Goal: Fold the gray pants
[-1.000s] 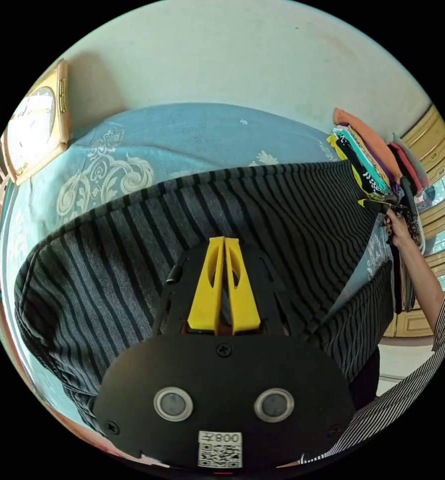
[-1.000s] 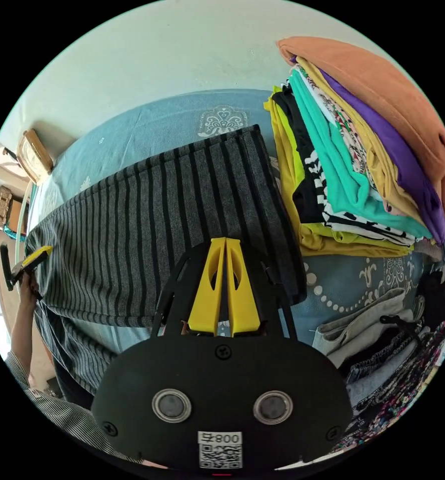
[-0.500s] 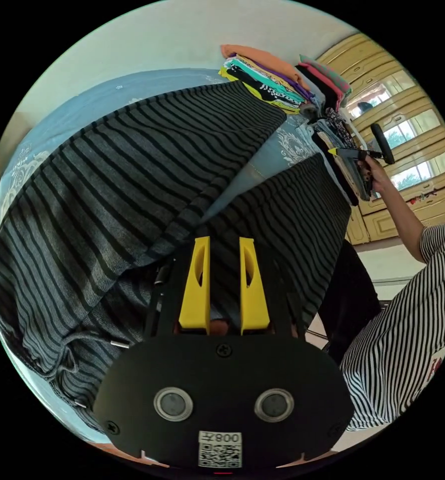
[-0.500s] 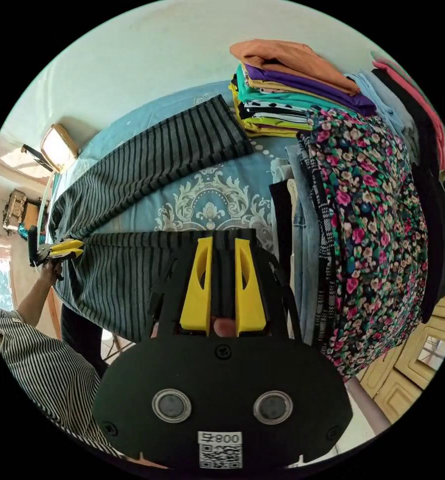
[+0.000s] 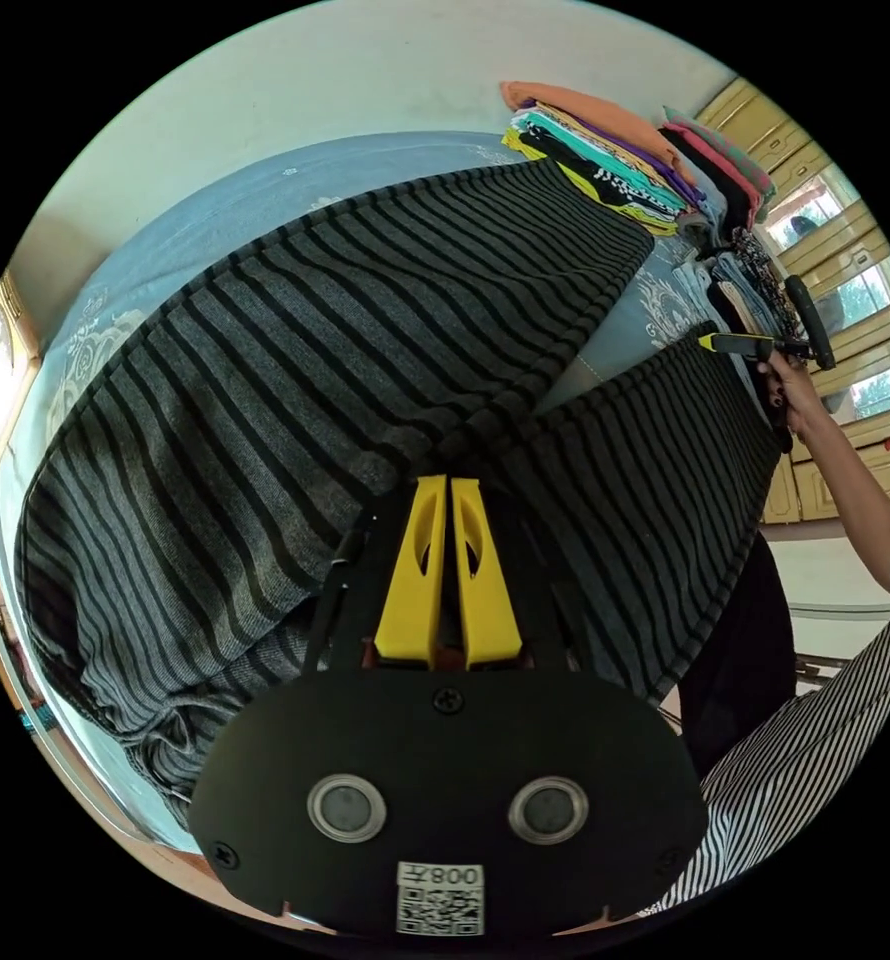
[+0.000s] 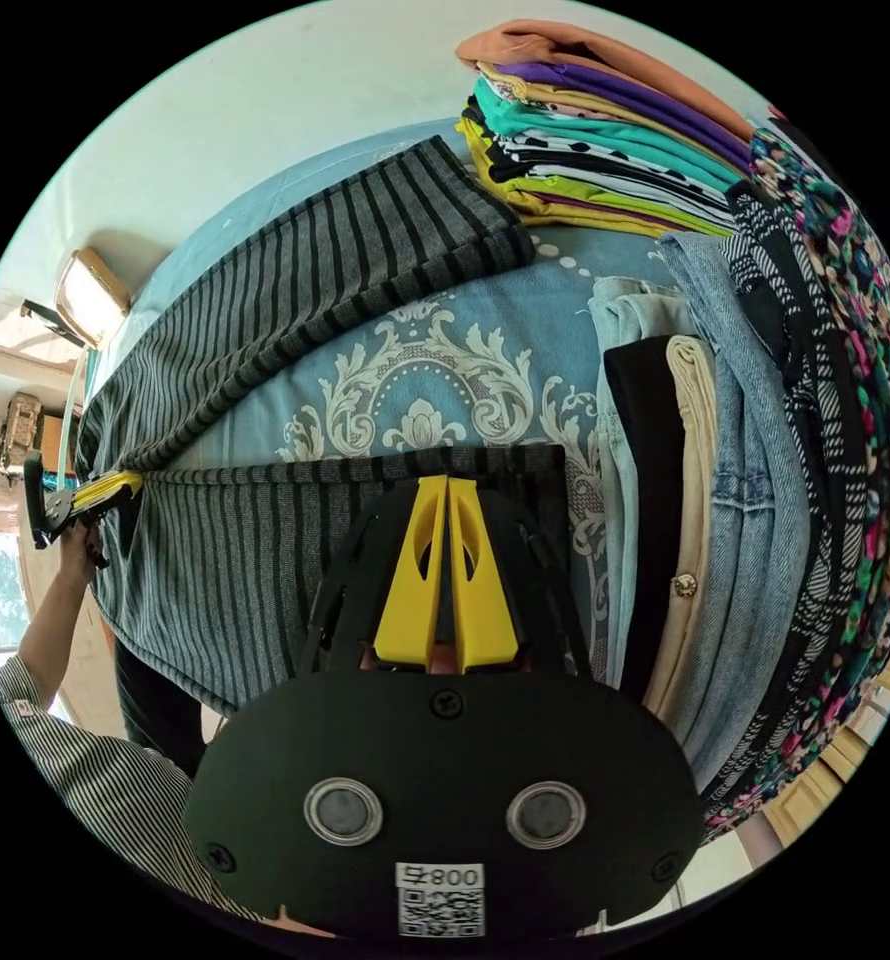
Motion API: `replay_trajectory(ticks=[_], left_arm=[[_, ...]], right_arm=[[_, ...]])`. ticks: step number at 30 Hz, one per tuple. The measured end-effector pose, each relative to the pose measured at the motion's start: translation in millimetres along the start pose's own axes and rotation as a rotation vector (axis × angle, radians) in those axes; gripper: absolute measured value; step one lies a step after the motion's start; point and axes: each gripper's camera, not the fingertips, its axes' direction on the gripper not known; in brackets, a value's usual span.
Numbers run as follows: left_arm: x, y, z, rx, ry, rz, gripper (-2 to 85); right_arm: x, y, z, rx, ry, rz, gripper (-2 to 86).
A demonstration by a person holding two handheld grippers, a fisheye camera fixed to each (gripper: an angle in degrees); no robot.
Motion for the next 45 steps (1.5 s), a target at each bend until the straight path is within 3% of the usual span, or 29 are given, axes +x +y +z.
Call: replay_trajectory(ticks=[4,7,11,14,19,21,23,24,26,29,31,35,41,45], left_arm=[[3,27,-15,0.104,-0.011,-0.038,0.3],[14,45,-17,0.165,0.098,-0.009,0.2],[28,45,19,-0.001,0.008,0.059,0.1],[18,50,15,0.007,0.073,-0.005,0.1],[26,91,1,0.029,0.183,0.076,0.1],[31,111,7,-0.003,0.215,0.080,0.2],[33,128,25,-0.097,0.196,0.057,0.4],[32,132,24,-0.063,0.194,0.052,0.4],[25,140,18,-0.081,0.253,0.014,0.9],[26,163,-2,-0.026,0.283,0.058,2.8],[30,180,-7,-0.037,0.285,0.099,5.1],[41,217,4,-0.165,0.227,0.158,8.0],[29,236,-2,-0.182,0.235,0.152,3.9],[25,250,-17,-0.164,0.225,0.163,1.9]], right_arm=[[1,13,-2,0.009,-0.003,-0.008,-0.3],[-10,34,-8,0.086,-0.038,-0.019,-0.2],[-39,25,38,-0.036,0.052,-0.143,-0.4],[-28,20,34,-0.022,-0.038,-0.114,-0.5],[-9,76,5,0.049,-0.053,-0.102,-0.5],[-3,103,15,0.007,-0.033,-0.089,-0.4],[7,124,54,-0.158,0.091,-0.074,-0.3],[11,128,55,-0.115,0.058,-0.067,-0.2],[26,132,39,-0.056,-0.059,0.052,0.2],[23,154,9,0.061,0.059,0.065,1.6],[27,174,8,0.069,0.097,0.116,4.6],[44,208,32,0.039,-0.008,0.303,9.3],[57,201,61,0.028,-0.177,0.402,5.5],[53,204,47,0.063,-0.170,0.381,3.9]])
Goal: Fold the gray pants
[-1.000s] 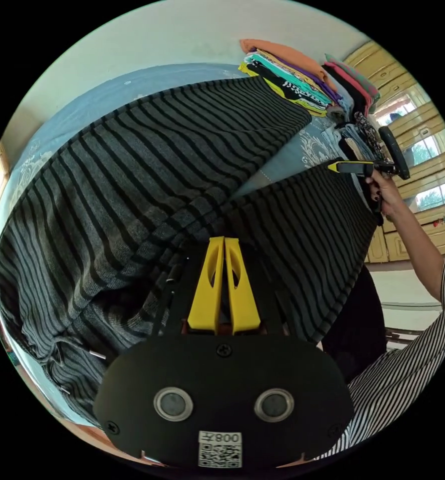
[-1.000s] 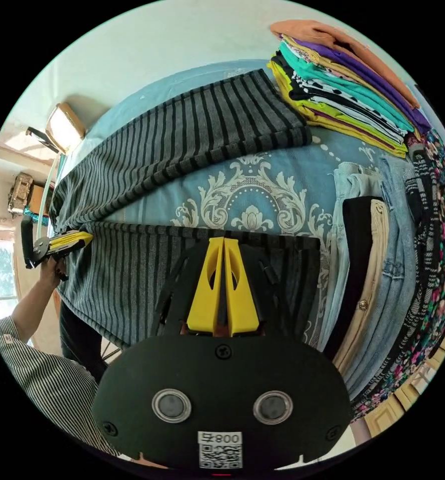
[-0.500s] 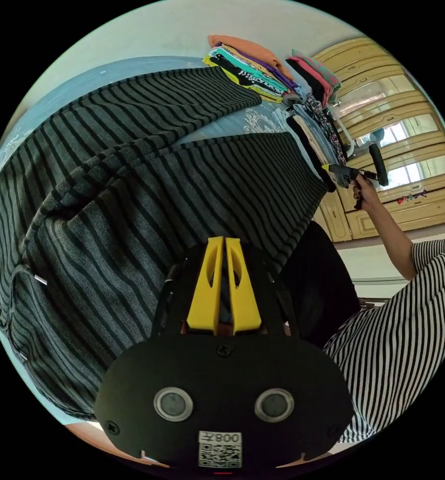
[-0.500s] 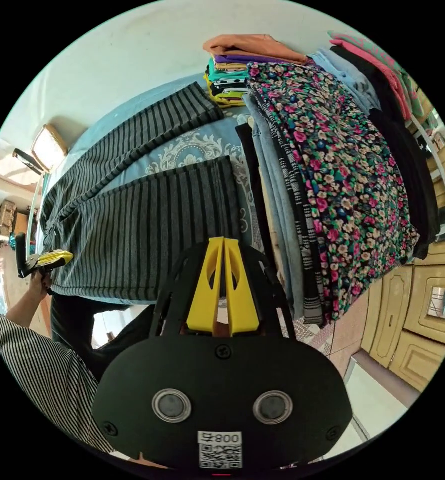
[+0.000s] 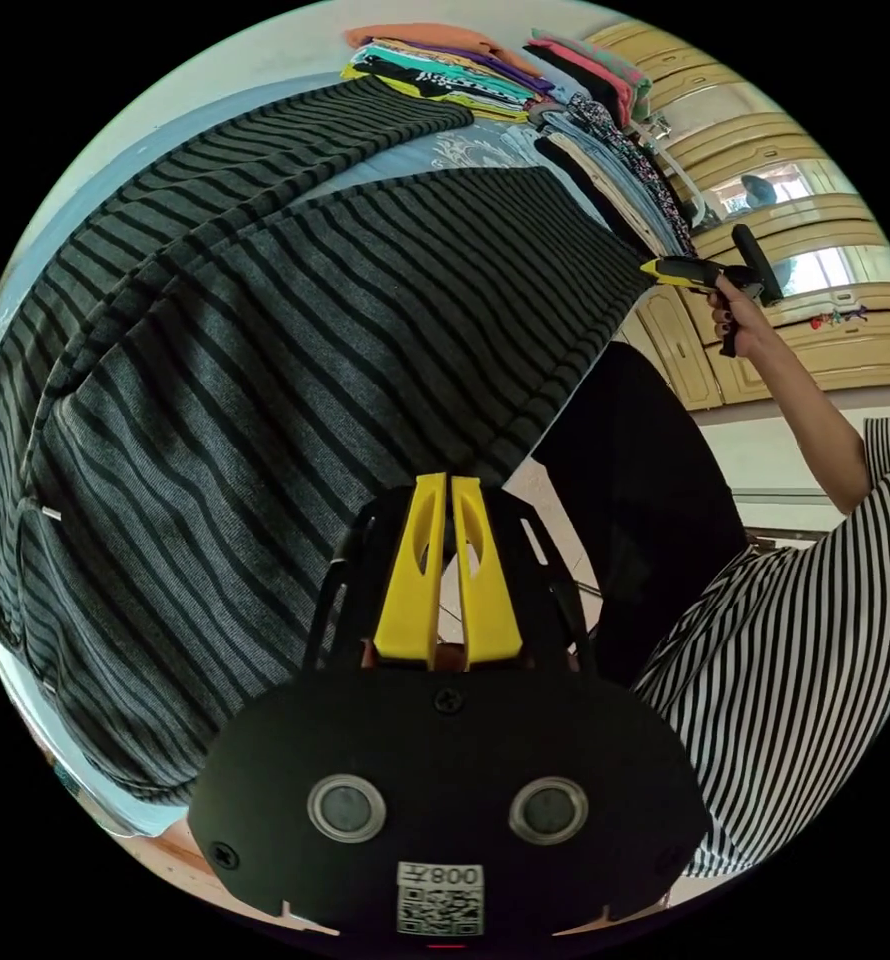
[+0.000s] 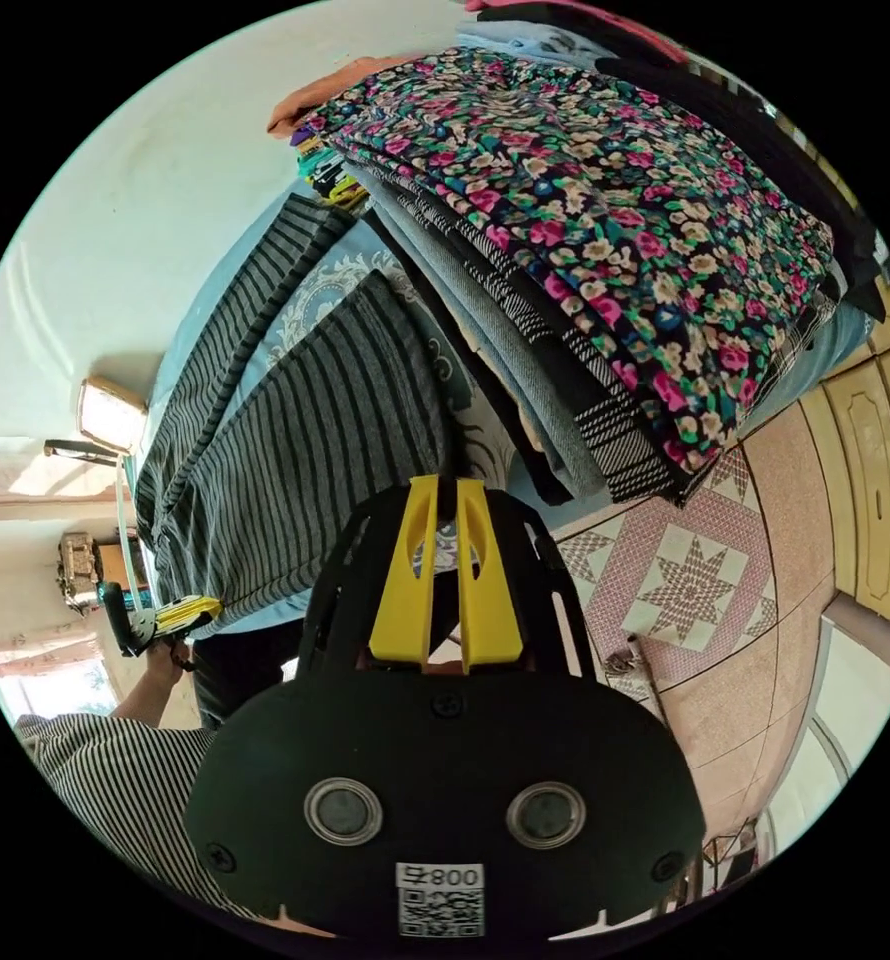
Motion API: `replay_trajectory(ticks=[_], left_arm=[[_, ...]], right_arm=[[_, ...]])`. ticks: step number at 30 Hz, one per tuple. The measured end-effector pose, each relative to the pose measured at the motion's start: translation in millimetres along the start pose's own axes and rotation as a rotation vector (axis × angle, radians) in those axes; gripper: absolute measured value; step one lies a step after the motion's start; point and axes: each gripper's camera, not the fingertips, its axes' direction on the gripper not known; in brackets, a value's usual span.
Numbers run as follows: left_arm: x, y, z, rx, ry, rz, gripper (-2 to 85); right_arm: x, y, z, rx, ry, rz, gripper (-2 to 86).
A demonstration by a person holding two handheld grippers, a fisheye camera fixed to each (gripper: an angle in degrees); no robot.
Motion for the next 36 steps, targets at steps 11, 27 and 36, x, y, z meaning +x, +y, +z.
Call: replay_trajectory(ticks=[11,27,36], left_arm=[[-38,83,-52,0.150,0.120,-0.177,1.9],[-172,268,-143,0.235,-0.259,-0.872,0.2],[-163,287,-187,0.400,-0.337,-0.876,0.1]], right_arm=[[-4,-4,19,-0.016,0.021,0.075,5.6],[-445,-12,190,-0.173,-0.045,-1.013,0.0],[-514,-62,259,-0.242,0.046,-0.987,0.0]])
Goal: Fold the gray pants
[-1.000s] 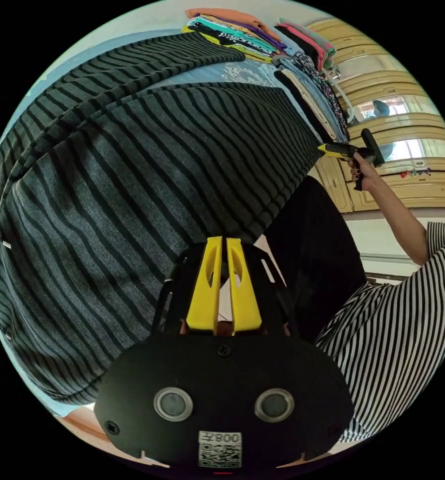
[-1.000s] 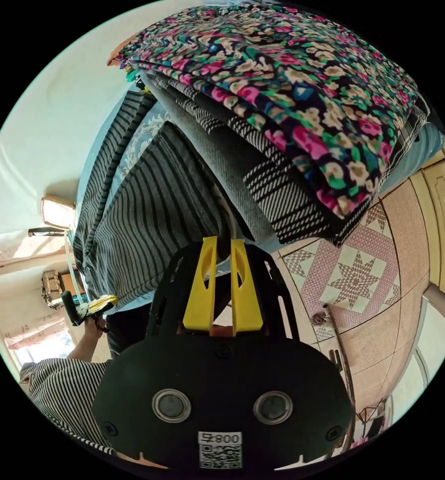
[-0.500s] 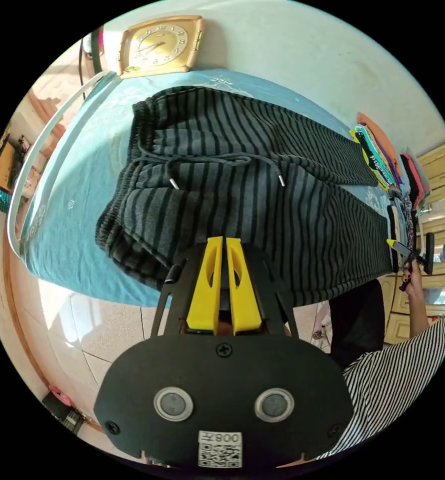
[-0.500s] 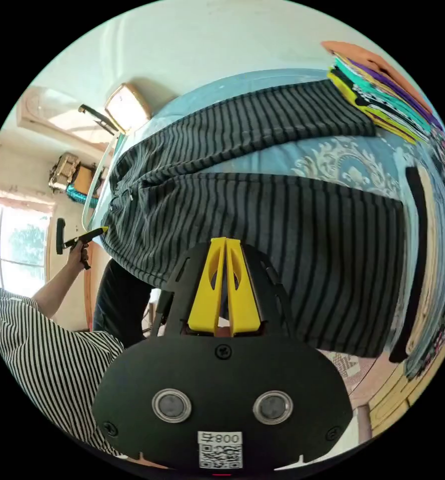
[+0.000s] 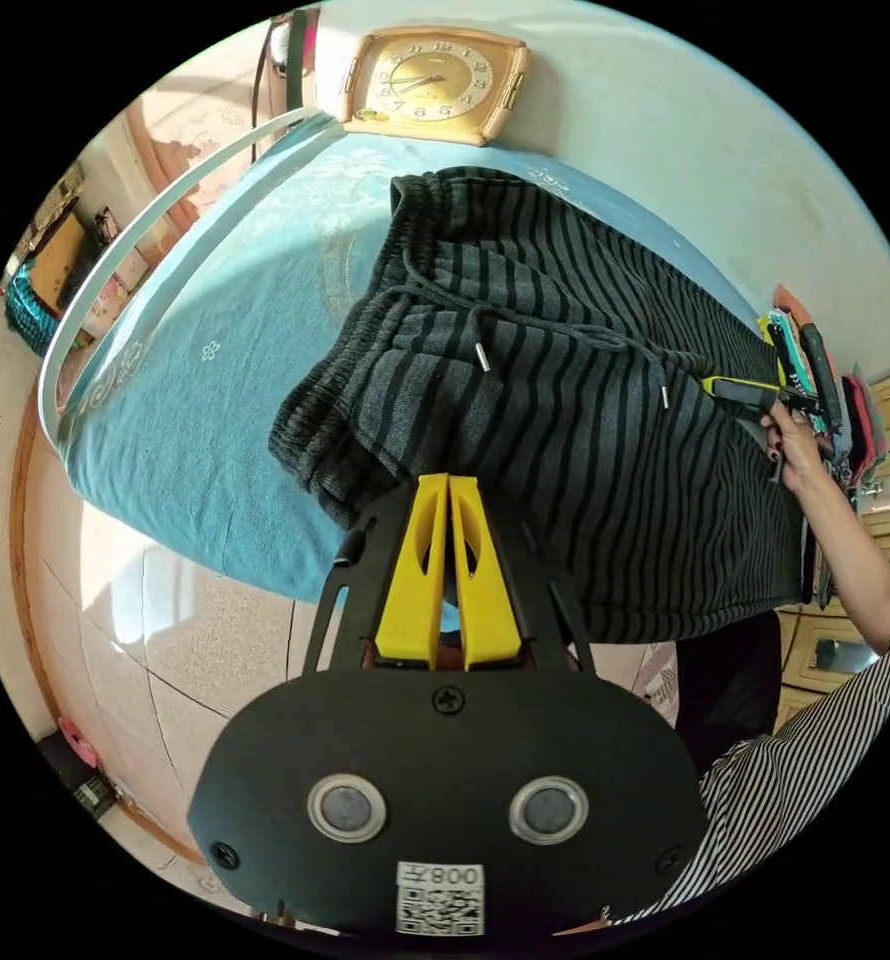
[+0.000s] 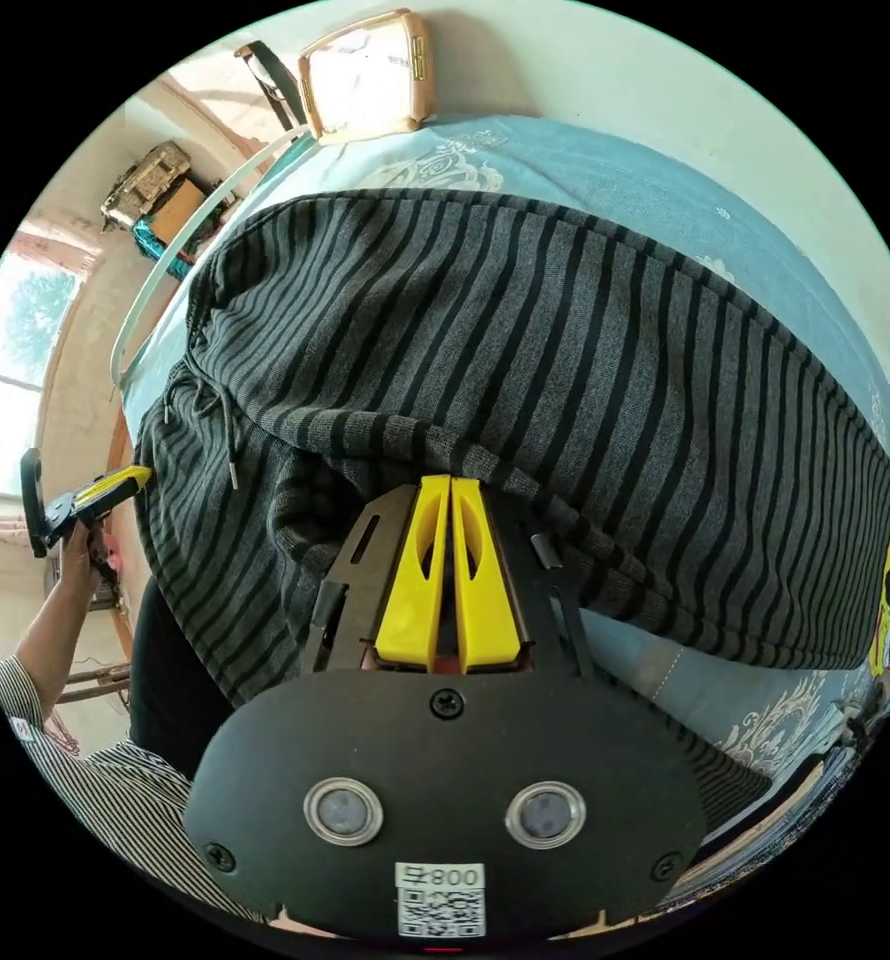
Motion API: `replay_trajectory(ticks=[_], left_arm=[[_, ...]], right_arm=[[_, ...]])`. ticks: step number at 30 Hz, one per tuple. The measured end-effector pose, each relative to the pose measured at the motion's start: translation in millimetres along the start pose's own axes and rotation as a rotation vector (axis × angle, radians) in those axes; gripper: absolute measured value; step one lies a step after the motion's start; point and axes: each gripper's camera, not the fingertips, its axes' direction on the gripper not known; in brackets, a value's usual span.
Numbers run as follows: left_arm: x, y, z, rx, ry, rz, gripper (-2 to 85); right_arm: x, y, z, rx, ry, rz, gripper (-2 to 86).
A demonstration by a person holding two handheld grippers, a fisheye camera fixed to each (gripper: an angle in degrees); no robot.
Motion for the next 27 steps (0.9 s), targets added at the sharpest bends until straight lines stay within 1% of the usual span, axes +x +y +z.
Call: replay_trajectory(ticks=[2,4,6,7,9,11,12,14,18,20,21,23,25,27], left_arm=[[3,-12,-19,0.104,0.030,0.027,0.1],[6,-29,-24,0.149,0.079,0.057,0.1],[10,-51,-20,0.149,0.115,0.073,0.1],[15,-66,-12,0.126,0.125,0.094,0.1],[23,-87,2,0.073,0.061,0.109,0.1],[30,-109,23,-0.011,-0.070,0.101,0.1],[31,-113,25,-0.005,-0.067,0.102,0.1],[31,-130,22,0.025,-0.059,0.058,0.1],[40,-147,15,0.033,-0.043,0.045,0.1],[55,-149,3,0.113,-0.038,0.080,0.1],[59,-150,0,0.134,-0.035,0.087,0.1],[72,-160,-5,0.176,-0.010,0.094,0.1],[80,-172,-2,0.169,0.009,0.094,0.1],[92,-182,5,0.115,-0.013,0.115,0.2]], right_arm=[[-6,6,-13,0.065,-0.025,-0.009,0.0],[-16,15,-25,0.129,-0.079,-0.032,0.0],[-31,24,-31,0.157,-0.137,-0.083,0.0],[-43,28,-28,0.148,-0.169,-0.130,0.0],[-55,28,-12,0.085,-0.125,-0.165,0.0],[-50,18,13,0.015,-0.042,-0.131,-0.1],[-45,14,16,0.016,-0.060,-0.112,-0.2],[-28,-1,17,0.038,-0.156,-0.041,-0.2],[-30,-9,15,0.007,-0.153,-0.077,-0.1],[-29,0,6,0.026,-0.185,-0.084,-0.1],[-30,3,2,0.036,-0.181,-0.088,0.0],[-32,13,-8,0.078,-0.104,-0.090,0.0],[-34,18,-11,0.092,-0.056,-0.096,0.0],[-39,19,-5,0.068,-0.013,-0.124,0.1]])
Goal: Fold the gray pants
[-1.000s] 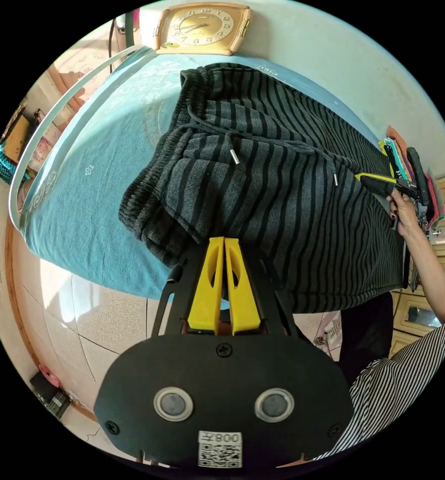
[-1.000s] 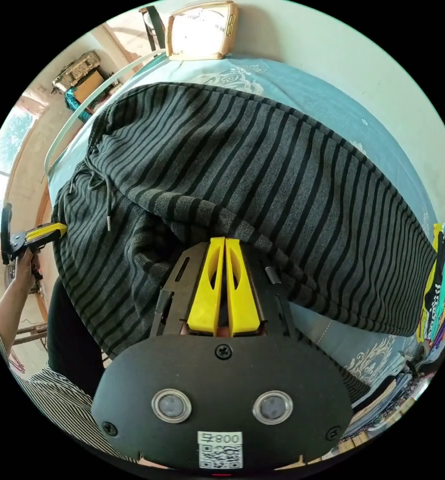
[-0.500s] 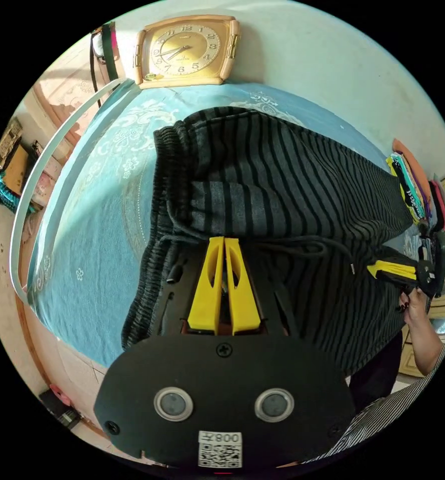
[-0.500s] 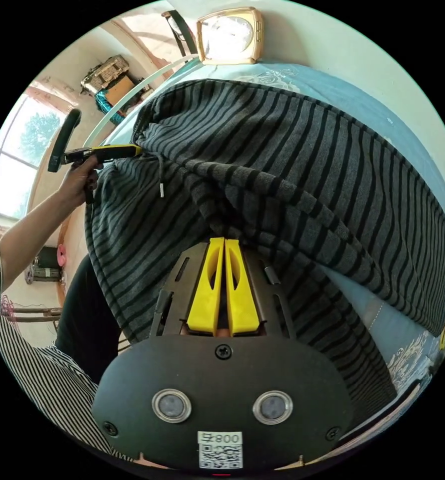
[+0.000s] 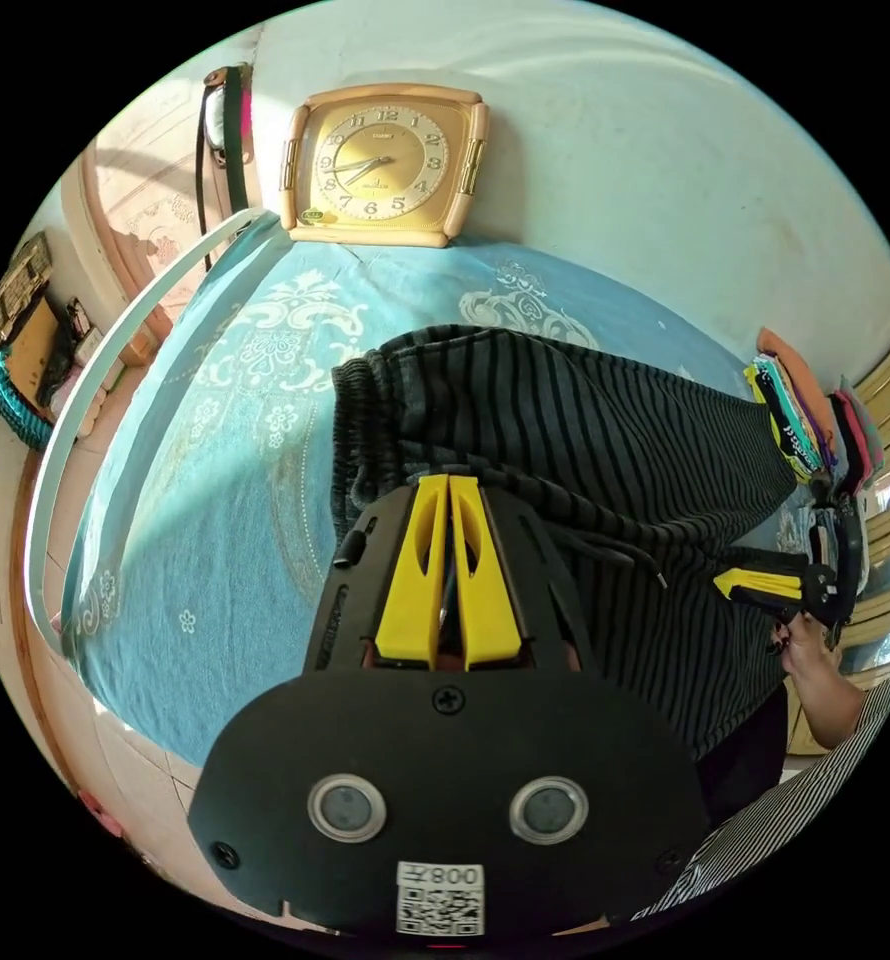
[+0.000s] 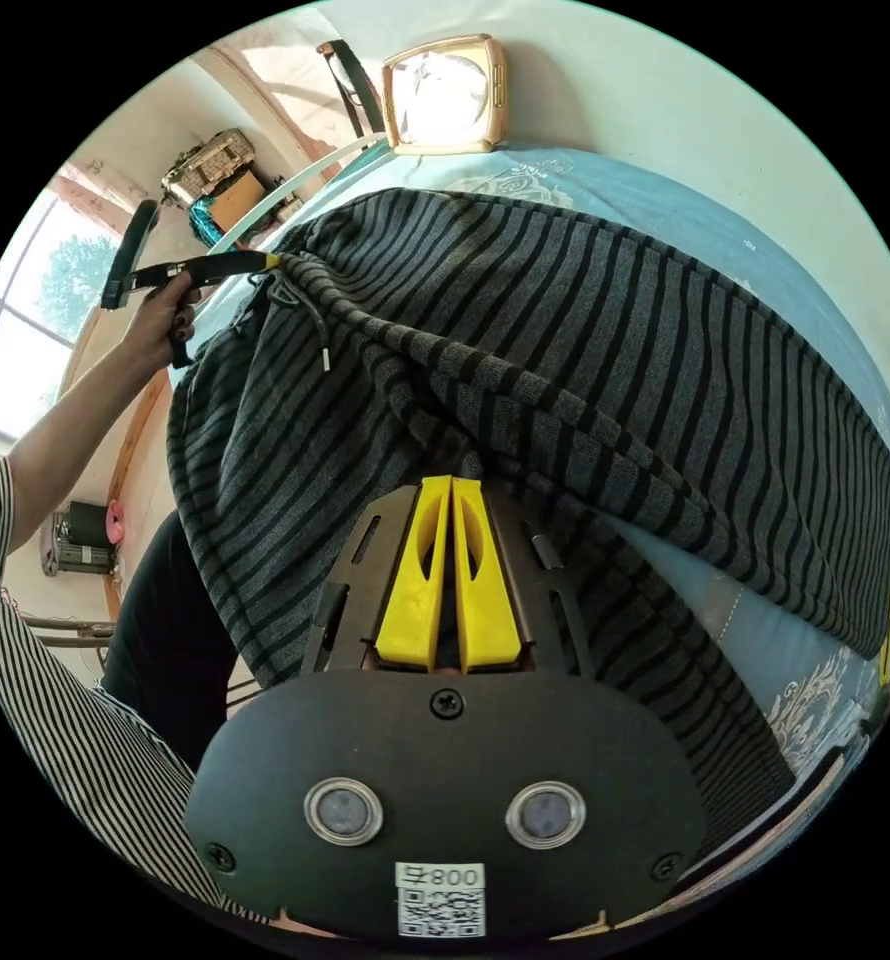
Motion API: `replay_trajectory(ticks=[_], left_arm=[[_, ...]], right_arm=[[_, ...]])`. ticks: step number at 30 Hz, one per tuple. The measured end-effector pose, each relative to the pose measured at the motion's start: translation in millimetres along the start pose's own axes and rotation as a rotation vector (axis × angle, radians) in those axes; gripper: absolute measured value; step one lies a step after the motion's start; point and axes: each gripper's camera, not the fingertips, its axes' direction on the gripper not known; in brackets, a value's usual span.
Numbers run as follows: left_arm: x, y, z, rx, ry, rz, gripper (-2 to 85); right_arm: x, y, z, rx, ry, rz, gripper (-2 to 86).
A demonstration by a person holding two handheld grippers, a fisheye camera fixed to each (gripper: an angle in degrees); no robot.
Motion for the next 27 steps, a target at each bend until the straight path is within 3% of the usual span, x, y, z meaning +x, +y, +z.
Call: replay_trajectory(ticks=[2,4,8,12,15,17,21,27], left_arm=[[11,-8,19,-0.139,-0.060,-0.016,0.2],[13,-6,22,-0.153,-0.036,-0.072,0.3],[28,2,-4,0.104,0.146,-0.186,1.1],[87,-26,-2,0.179,0.271,-0.058,3.7],[171,-78,25,0.158,0.412,0.160,7.2],[255,-123,58,0.120,0.489,0.340,8.7],[388,-186,118,0.036,0.603,0.529,10.7],[598,-253,200,-0.071,0.501,0.775,13.1]], right_arm=[[-6,4,12,-0.025,0.040,-0.030,0.2],[-10,10,10,0.007,0.074,-0.050,0.2],[-4,20,-1,0.016,0.050,-0.038,0.3],[34,43,-29,0.101,-0.088,0.097,0.5],[93,80,-70,0.236,-0.012,0.289,1.1],[155,117,-104,0.299,0.159,0.511,2.4],[242,168,-149,0.351,0.285,0.732,7.6],[326,211,-176,0.320,0.335,0.832,11.0]])
